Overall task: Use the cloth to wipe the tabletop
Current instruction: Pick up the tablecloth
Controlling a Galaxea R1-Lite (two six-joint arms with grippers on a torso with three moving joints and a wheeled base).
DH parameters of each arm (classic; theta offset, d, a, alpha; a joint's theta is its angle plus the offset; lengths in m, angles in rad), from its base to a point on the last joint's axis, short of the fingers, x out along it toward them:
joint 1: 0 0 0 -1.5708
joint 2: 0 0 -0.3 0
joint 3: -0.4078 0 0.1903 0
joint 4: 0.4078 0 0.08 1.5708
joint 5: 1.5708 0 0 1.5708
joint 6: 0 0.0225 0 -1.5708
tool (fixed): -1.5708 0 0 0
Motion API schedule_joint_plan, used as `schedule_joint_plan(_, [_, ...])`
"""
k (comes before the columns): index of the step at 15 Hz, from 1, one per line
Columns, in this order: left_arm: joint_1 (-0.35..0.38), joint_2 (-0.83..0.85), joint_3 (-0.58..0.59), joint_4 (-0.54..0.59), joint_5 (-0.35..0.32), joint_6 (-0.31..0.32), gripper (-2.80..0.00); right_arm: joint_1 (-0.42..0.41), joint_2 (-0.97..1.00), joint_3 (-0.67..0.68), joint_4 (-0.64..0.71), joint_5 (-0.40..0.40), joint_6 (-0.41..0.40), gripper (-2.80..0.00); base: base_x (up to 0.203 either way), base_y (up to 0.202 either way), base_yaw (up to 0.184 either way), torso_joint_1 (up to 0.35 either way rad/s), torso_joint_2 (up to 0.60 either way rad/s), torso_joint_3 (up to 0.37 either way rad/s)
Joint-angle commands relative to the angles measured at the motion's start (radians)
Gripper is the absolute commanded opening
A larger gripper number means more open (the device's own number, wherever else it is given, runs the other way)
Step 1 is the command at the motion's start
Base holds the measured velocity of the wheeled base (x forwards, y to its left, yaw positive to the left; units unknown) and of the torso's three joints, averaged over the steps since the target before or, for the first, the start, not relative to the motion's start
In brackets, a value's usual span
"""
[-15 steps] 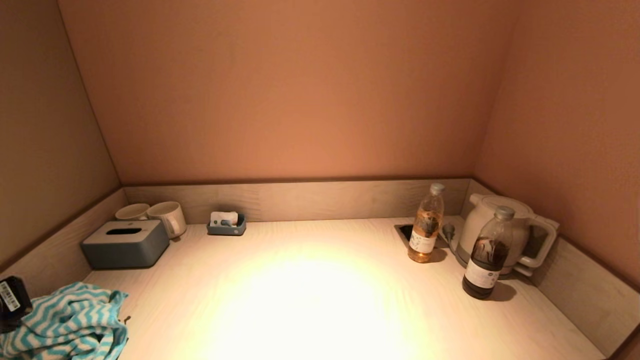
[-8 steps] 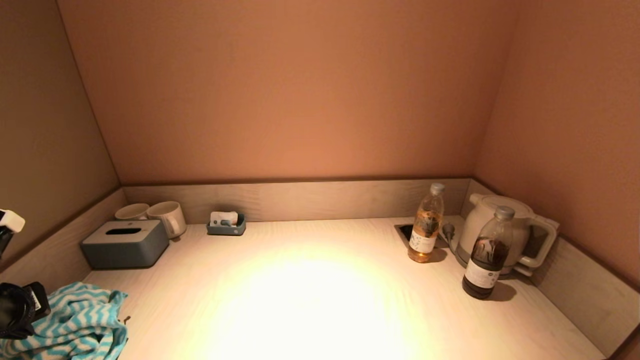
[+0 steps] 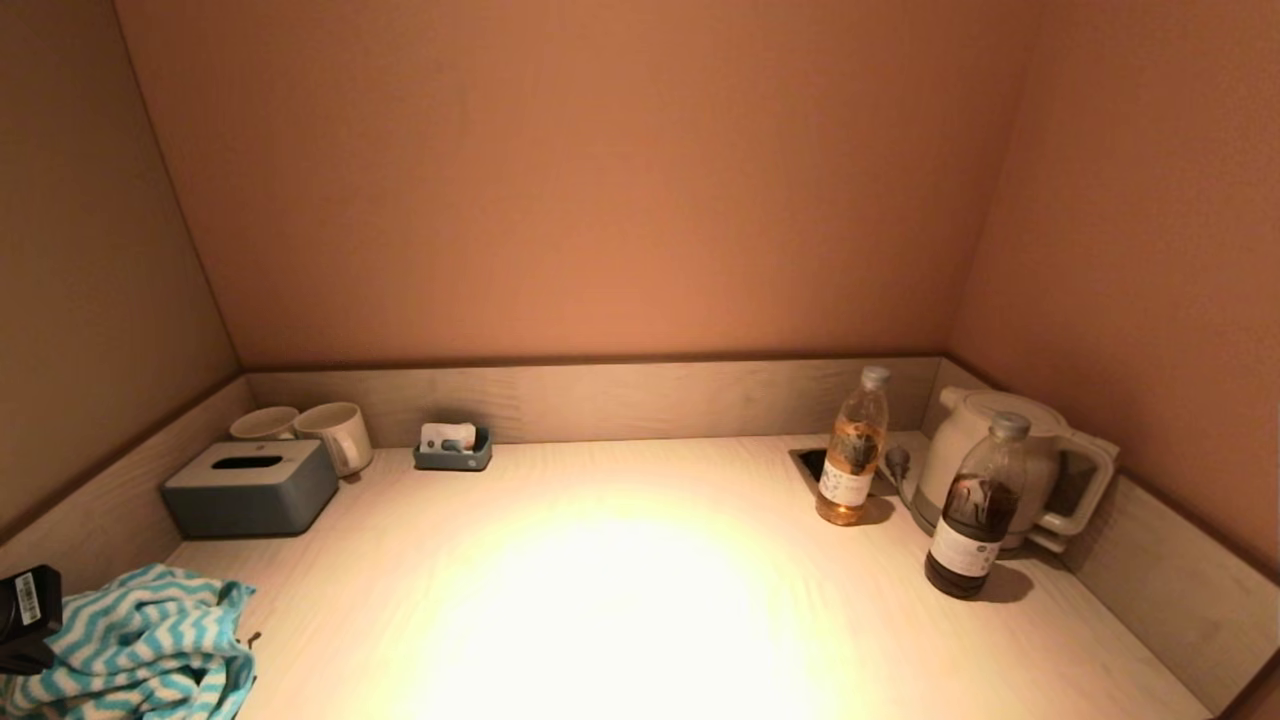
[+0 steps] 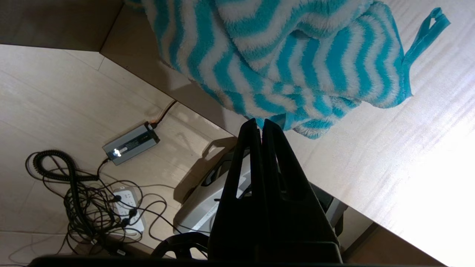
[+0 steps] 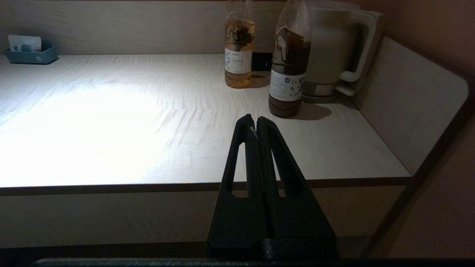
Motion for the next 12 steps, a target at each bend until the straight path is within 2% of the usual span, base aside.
schedule_joint_plan(1, [0.005, -0.02, -0.006, 0.003, -0.011, 0.011, -2.8, 0.001, 0.001, 0.0, -0.001, 0.001, -0.001, -2.8, 0.0, 0.0, 0.0, 0.0, 0.0, 0.0])
schedule_joint_plan(5, [0.005, 0.011, -0.046, 0.003, -0.016, 0.043, -2.8, 0.001, 0.001, 0.0, -0.001, 0.001, 0.001, -2.8, 0.0, 0.0, 0.0, 0.0, 0.0, 0.0])
schedule_joint_plan(6, [0.005, 0.025, -0.051, 0.002, -0.017, 0.067, -2.8, 0.001, 0.001, 0.0, -0.001, 0.001, 0.0, -2.8, 0.0, 0.0, 0.0, 0.0, 0.0, 0.0])
schedule_joint_plan(7, [0.005, 0.029, -0.052, 0.001, -0.017, 0.076, 0.0, 0.001, 0.001, 0.0, -0.001, 0.001, 0.001, -2.8, 0.0, 0.0, 0.0, 0.0, 0.0, 0.0])
schedule_joint_plan(12, [0.005, 0.101, -0.049, -0.122, -0.018, 0.081, 0.0, 0.001, 0.001, 0.0, -0.001, 0.001, -0.001, -2.8, 0.0, 0.0, 0.0, 0.0, 0.0, 0.0])
